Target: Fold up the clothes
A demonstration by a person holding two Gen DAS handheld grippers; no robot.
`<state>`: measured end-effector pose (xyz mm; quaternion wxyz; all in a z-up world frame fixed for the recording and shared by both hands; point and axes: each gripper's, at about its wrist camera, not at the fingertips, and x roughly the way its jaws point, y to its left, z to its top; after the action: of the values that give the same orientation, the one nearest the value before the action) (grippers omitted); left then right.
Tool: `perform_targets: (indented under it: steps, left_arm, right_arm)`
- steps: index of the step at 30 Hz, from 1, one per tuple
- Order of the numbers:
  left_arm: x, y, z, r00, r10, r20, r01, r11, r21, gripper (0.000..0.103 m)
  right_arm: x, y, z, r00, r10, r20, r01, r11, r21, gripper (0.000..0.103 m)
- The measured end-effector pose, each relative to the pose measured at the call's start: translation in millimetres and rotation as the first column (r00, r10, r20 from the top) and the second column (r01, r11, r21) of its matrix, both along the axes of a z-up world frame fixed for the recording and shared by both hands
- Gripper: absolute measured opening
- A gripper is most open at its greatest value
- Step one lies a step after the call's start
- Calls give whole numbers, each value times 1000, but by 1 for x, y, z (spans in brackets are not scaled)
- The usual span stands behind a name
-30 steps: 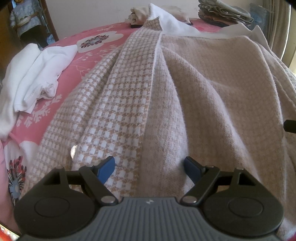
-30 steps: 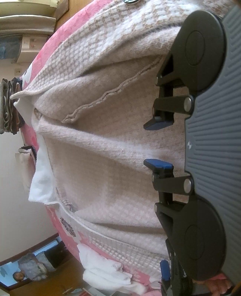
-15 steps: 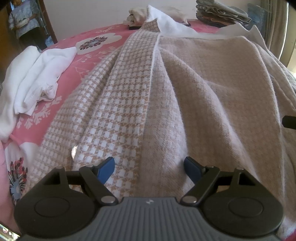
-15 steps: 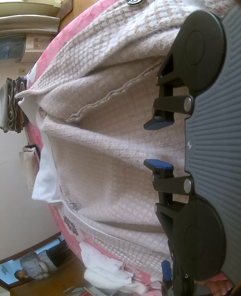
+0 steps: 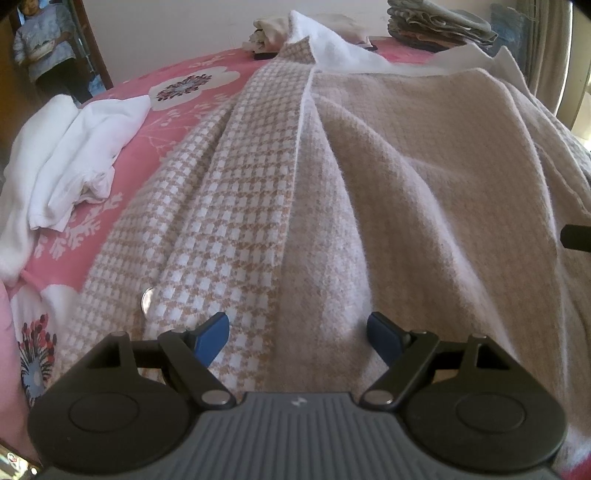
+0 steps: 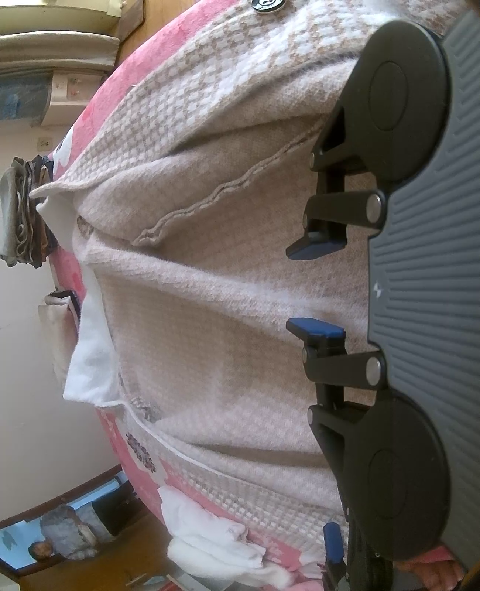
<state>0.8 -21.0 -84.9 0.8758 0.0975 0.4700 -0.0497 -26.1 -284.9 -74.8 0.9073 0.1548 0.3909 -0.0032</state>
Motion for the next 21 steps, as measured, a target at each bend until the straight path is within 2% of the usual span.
perform_targets:
  steps: [10,13,17,21]
  left_arm:
    - [-8,5,7,1000,-12,25,12,1000,8,83]
    - [-10,13,18,998,-22,62,21,1000,3,83]
    - [-14,19,33,988,-62,139,52,996,75,83]
    - [-13,17,40,981,-122,152,109,990,94,84]
  right_arm:
    - [-3,-2,5,1000,-23,14,23,1000,11,34]
    - [-6,-3,7,999,-25,21,25,1000,8,34]
    - [-2,-5,5,999,-27,21,26,998,55,35]
    - [3,-3,3,1000,-8,22,6,996,85,36]
